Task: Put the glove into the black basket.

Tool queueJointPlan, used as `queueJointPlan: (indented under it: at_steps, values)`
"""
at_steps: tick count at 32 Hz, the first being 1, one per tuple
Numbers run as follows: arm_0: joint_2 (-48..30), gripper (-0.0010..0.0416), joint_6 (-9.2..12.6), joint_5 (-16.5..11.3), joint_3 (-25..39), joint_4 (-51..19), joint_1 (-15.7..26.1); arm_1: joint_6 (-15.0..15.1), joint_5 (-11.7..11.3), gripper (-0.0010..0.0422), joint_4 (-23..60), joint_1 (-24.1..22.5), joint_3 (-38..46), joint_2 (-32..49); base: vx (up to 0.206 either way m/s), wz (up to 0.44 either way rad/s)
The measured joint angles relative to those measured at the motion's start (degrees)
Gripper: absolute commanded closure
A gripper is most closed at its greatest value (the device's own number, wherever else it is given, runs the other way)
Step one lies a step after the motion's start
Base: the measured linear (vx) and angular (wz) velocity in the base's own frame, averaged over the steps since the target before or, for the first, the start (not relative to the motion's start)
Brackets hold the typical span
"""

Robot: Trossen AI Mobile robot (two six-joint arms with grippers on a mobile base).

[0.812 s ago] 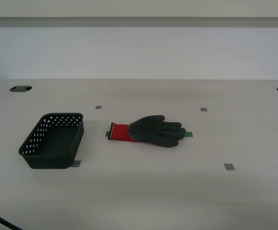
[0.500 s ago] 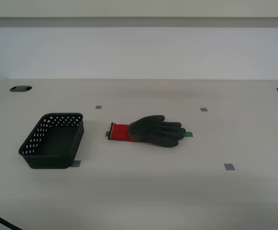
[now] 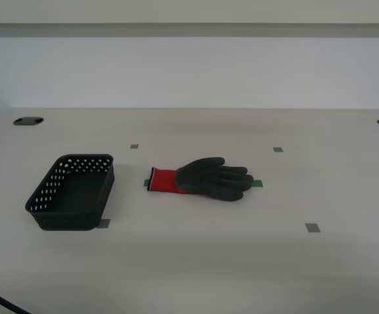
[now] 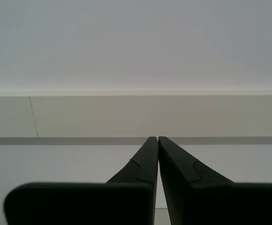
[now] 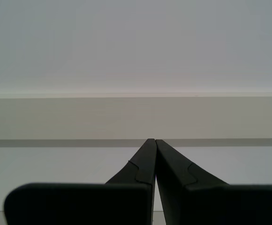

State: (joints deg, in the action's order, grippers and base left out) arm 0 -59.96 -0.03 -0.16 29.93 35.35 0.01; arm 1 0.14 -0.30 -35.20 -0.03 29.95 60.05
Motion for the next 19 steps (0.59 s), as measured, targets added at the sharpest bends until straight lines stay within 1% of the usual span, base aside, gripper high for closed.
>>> queueJointPlan:
  at_steps: [19]
  values:
    - [0.00, 0.0405, 0.00, 0.00, 0.00, 0.00, -0.07, 0.00, 0.00, 0.0412, 0.02, 0.00, 0.04, 0.00, 0.000, 0.000]
